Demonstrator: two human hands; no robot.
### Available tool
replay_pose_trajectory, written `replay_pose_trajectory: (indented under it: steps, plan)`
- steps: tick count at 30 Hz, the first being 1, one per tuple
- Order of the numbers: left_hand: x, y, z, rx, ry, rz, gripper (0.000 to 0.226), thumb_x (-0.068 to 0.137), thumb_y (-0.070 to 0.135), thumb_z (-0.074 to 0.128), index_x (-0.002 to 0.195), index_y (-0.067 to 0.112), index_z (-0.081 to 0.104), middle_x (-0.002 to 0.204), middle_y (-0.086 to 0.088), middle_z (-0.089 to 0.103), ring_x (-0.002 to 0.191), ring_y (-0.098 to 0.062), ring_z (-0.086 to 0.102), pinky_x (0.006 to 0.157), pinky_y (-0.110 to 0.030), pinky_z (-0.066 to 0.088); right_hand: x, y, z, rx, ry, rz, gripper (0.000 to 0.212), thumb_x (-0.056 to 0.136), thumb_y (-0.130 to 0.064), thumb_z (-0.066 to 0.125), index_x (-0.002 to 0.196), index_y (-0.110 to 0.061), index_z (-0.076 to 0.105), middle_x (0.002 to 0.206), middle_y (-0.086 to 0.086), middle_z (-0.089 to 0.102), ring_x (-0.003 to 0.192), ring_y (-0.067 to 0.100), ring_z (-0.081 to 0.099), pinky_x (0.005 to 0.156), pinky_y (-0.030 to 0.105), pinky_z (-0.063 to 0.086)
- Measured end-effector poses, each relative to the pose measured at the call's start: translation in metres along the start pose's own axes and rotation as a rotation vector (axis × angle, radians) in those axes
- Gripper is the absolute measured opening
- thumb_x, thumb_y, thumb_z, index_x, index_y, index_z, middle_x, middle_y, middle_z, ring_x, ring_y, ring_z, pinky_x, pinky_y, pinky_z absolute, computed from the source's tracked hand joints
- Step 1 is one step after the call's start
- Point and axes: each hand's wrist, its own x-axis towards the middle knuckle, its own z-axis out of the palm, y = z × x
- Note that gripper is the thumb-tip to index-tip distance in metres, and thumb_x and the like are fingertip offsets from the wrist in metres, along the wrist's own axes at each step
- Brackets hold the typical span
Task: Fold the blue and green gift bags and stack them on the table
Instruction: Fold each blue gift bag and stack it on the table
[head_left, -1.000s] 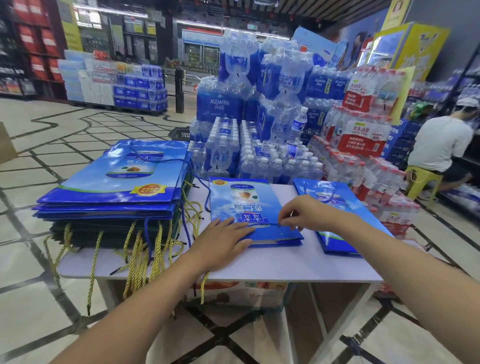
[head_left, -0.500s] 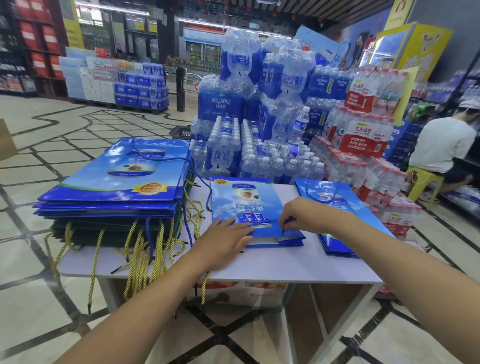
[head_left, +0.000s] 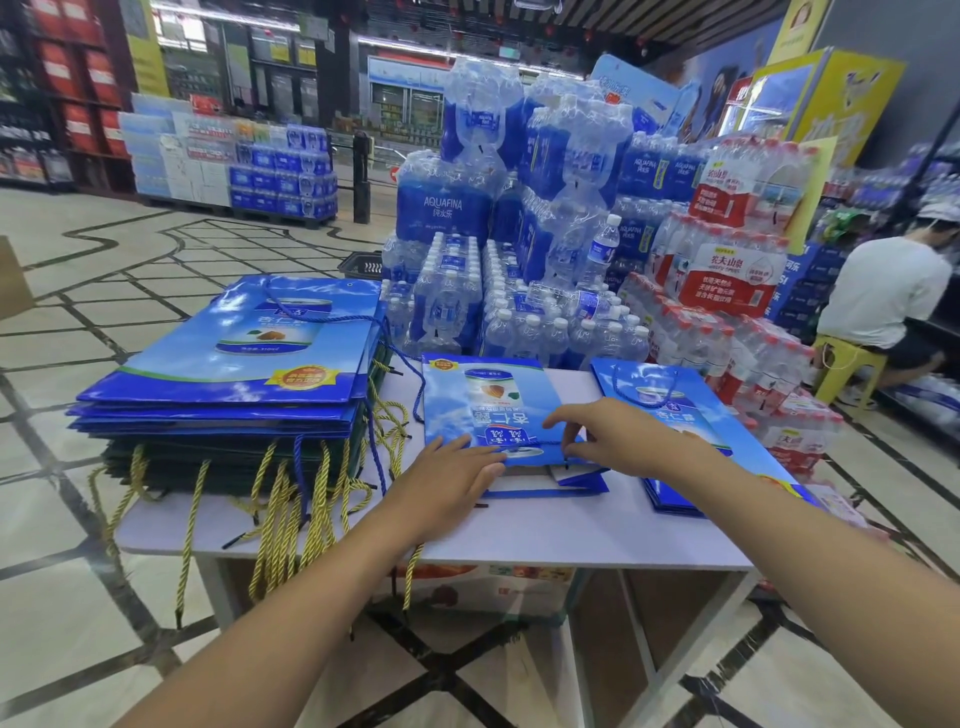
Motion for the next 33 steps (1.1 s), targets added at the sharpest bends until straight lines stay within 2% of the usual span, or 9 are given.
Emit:
replay_pose_trajectory:
  steps: [8, 12, 14, 16, 19, 22, 24, 27, 33]
  plan:
    - [0.005, -0.004, 0.003, -0.072, 0.039, -0.035, 0.049, 0.113, 0.043, 0.019, 0.143, 0.029, 0.055, 0.149, 0.009, 0.055, 0.153, -0.018, 0.028, 0.125, -0.042, 0.019, -0.028, -0.005, 0.022, 0.071, 0.176, 0.078, 0.028, 0.106, -0.036, 0.049, 0.131, -0.045, 0.055, 0.118, -0.026, 0.067, 0.068, -0.006, 0.051, 0.059, 0.019, 0.034]
    - [0.004, -0.005, 0.005, -0.098, 0.034, -0.046, 0.048, 0.113, 0.043, 0.019, 0.135, 0.027, 0.059, 0.144, 0.007, 0.059, 0.153, -0.019, 0.029, 0.124, -0.043, 0.021, -0.034, -0.003, 0.030, 0.171, 0.294, 0.078, 0.028, 0.102, -0.036, 0.056, 0.129, -0.043, 0.059, 0.128, -0.026, 0.055, 0.069, -0.005, 0.055, 0.069, 0.028, 0.045]
    - [0.004, -0.003, 0.004, -0.126, 0.033, -0.059, 0.046, 0.113, 0.041, 0.021, 0.131, 0.025, 0.060, 0.138, 0.002, 0.062, 0.148, -0.022, 0.035, 0.122, -0.044, 0.023, -0.038, -0.007, 0.032, 0.220, 0.501, 0.096, 0.019, 0.099, -0.036, 0.063, 0.117, -0.037, 0.066, 0.115, -0.018, 0.053, 0.069, 0.004, 0.058, 0.067, 0.030, 0.048]
    - [0.004, -0.002, 0.003, -0.139, 0.039, -0.063, 0.046, 0.113, 0.040, 0.021, 0.133, 0.025, 0.060, 0.137, 0.000, 0.062, 0.146, -0.022, 0.037, 0.121, -0.042, 0.024, -0.041, -0.014, 0.033, 0.275, 0.635, 0.176, 0.012, 0.097, -0.034, 0.064, 0.086, -0.033, 0.069, 0.082, -0.016, 0.057, 0.065, 0.009, 0.055, 0.061, 0.030, 0.044]
    - [0.005, -0.004, 0.004, -0.139, 0.041, -0.057, 0.050, 0.112, 0.043, 0.018, 0.139, 0.028, 0.058, 0.145, 0.004, 0.059, 0.151, -0.019, 0.032, 0.123, -0.042, 0.020, -0.040, -0.030, 0.039, 0.358, 0.468, 0.398, 0.039, 0.096, -0.039, 0.059, 0.059, -0.028, 0.061, 0.049, -0.011, 0.054, 0.052, 0.012, 0.051, 0.054, 0.030, 0.042]
    - [0.006, -0.007, 0.008, -0.136, 0.052, -0.104, 0.036, 0.112, 0.043, 0.020, 0.104, 0.038, 0.054, 0.111, 0.004, 0.062, 0.132, -0.025, 0.049, 0.116, -0.046, 0.032, -0.035, -0.044, 0.044, 0.538, 0.318, 0.511, 0.029, 0.099, -0.041, 0.059, 0.080, -0.024, 0.074, 0.056, -0.007, 0.069, 0.043, 0.009, 0.059, 0.056, 0.026, 0.048]
    - [0.007, -0.008, 0.008, -0.203, 0.056, -0.147, 0.031, 0.111, 0.046, 0.018, 0.095, 0.042, 0.045, 0.099, 0.006, 0.057, 0.120, -0.025, 0.052, 0.111, -0.048, 0.036, -0.029, -0.050, 0.050, 0.752, 0.327, 0.568, 0.027, 0.099, -0.035, 0.062, 0.086, -0.015, 0.074, 0.057, -0.003, 0.070, 0.041, 0.010, 0.056, 0.052, 0.024, 0.045]
    - [0.007, -0.008, 0.008, -0.198, 0.043, -0.148, 0.042, 0.111, 0.045, 0.018, 0.107, 0.033, 0.057, 0.115, 0.003, 0.065, 0.135, -0.025, 0.047, 0.113, -0.044, 0.033, -0.022, -0.056, 0.053, 1.009, 0.354, 0.670, 0.024, 0.099, -0.027, 0.064, 0.092, -0.007, 0.074, 0.055, -0.002, 0.066, 0.040, 0.011, 0.050, 0.043, 0.021, 0.038]
    - [0.005, -0.007, 0.006, -0.098, 0.045, -0.077, 0.051, 0.112, 0.044, 0.018, 0.142, 0.029, 0.056, 0.150, 0.002, 0.055, 0.154, -0.021, 0.027, 0.124, -0.043, 0.020, -0.028, -0.056, 0.036, 1.283, 0.116, 0.838, 0.021, 0.095, -0.019, 0.063, 0.093, -0.004, 0.077, 0.052, -0.004, 0.059, 0.040, 0.005, 0.042, 0.035, 0.014, 0.031]
